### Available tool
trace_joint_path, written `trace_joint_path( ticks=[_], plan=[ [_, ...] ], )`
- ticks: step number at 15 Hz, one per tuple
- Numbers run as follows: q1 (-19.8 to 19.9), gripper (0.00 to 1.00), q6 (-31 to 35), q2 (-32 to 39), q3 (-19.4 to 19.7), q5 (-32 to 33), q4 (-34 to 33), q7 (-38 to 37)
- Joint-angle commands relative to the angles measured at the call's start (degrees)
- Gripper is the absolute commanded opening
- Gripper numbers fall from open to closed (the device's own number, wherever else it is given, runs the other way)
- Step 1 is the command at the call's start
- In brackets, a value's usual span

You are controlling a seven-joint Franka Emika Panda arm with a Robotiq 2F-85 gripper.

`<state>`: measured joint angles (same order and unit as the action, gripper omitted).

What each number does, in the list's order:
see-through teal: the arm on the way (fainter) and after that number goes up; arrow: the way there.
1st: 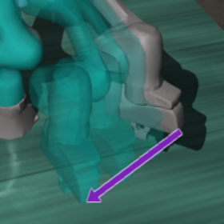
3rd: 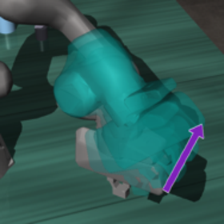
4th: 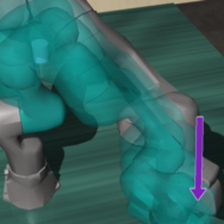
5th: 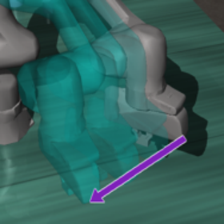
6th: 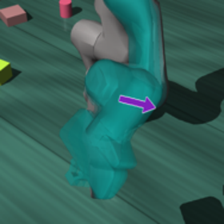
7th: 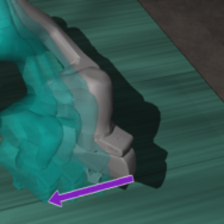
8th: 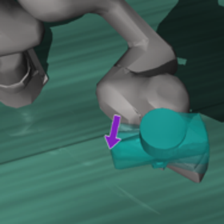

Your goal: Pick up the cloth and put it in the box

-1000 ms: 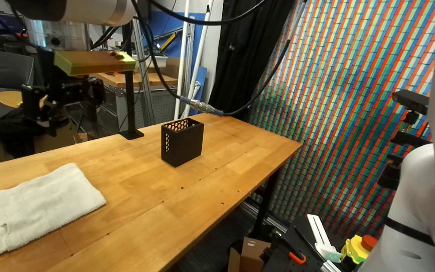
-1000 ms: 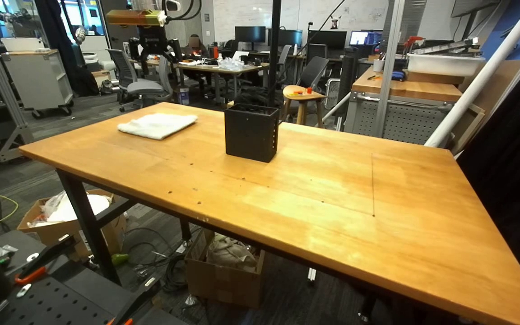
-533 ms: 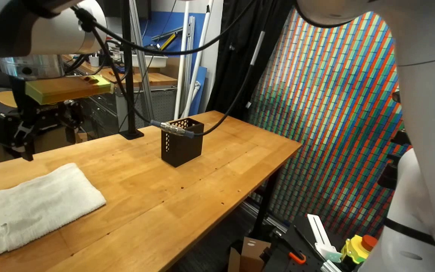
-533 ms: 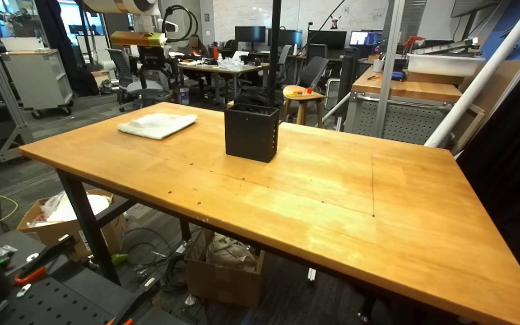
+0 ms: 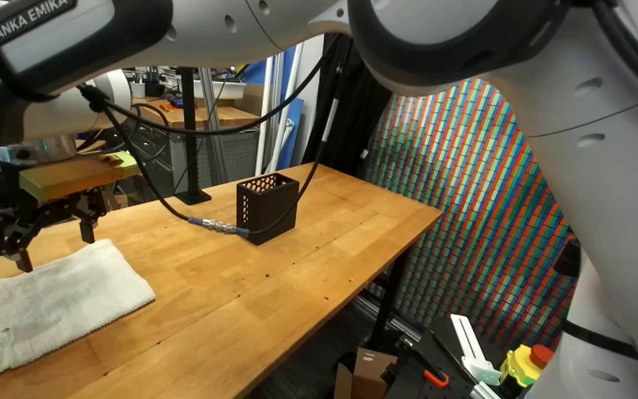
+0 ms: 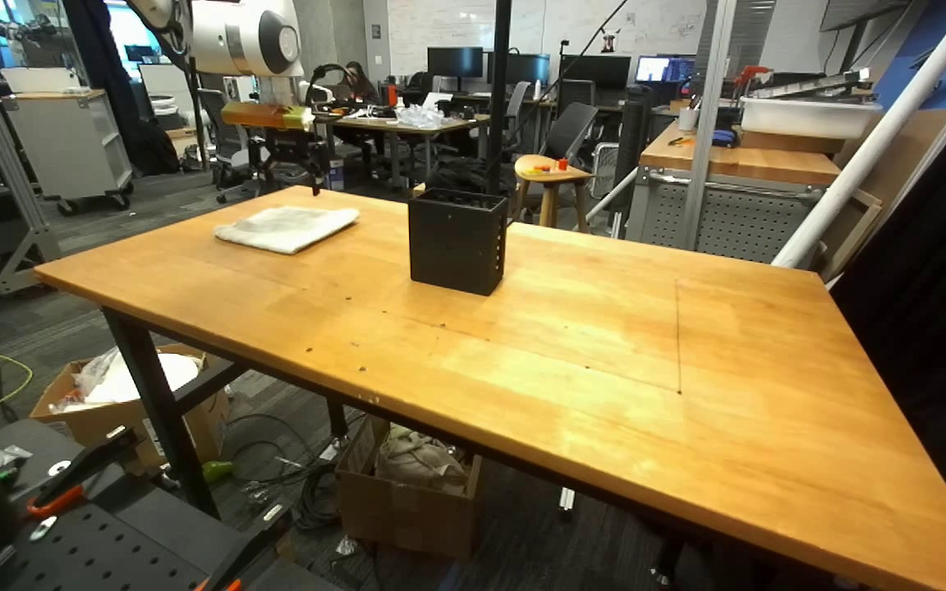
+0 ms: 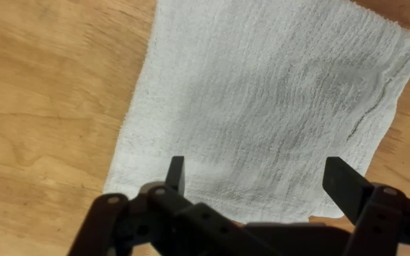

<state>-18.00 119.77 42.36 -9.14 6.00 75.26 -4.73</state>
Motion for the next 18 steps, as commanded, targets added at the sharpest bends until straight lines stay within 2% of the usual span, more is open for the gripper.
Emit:
trace_joint_path(
  ticks=[1, 9, 10, 11, 12, 18],
  plan=[
    [-2.1, 1.00, -0.6, 6.9, 1.0, -0.3, -7.5, -1.8],
    [-3.9, 1.00, 0.0, 13.8, 1.1, -1.2, -9.8, -3.8],
    [-3.9, 0.75, 0.1, 14.1, 1.2, -1.2, -9.8, -3.9],
    [-3.8, 0.74, 0.4, 13.9, 1.2, -1.3, -9.6, -4.2],
    [-3.3, 0.68, 0.9, 13.0, 0.6, -0.7, -8.7, -4.9],
    [-3.6, 0.20, -0.7, 10.9, 0.9, 0.2, -8.8, -5.5]
  ],
)
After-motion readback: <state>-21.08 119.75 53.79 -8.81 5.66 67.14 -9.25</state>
